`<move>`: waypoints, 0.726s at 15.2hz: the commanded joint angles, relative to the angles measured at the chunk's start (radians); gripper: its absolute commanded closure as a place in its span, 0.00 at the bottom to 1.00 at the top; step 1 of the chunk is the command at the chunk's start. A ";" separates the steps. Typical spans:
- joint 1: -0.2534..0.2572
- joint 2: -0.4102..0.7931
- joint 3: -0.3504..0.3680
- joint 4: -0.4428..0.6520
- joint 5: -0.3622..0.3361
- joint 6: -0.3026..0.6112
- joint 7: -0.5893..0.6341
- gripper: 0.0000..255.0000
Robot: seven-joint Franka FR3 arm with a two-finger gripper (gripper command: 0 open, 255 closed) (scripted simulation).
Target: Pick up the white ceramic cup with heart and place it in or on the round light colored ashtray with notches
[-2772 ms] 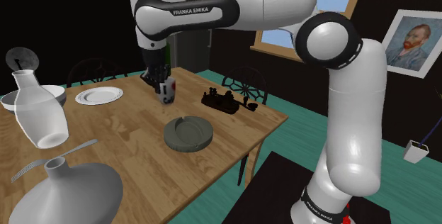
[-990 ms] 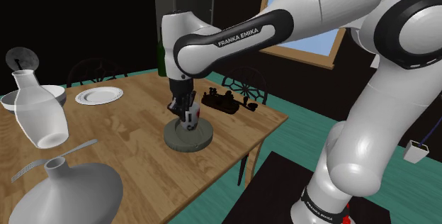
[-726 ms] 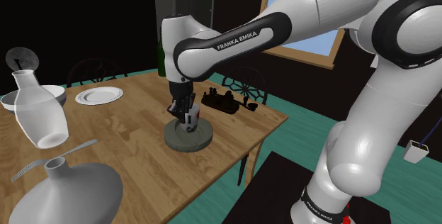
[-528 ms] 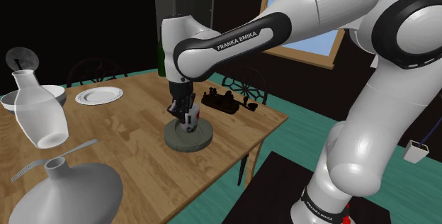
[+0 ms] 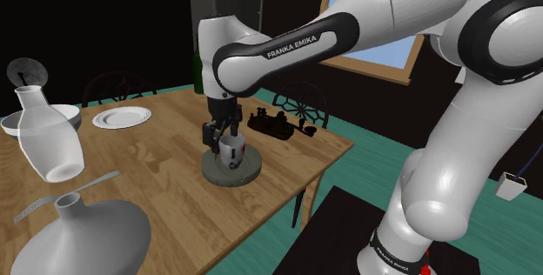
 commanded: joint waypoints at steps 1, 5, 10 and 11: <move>0.002 -0.014 0.002 0.036 0.005 -0.050 -0.002 0.00; 0.004 -0.026 0.003 0.083 0.010 -0.109 -0.005 0.00; 0.004 -0.026 0.003 0.083 0.010 -0.109 -0.005 0.00; 0.004 -0.026 0.003 0.083 0.010 -0.109 -0.005 0.00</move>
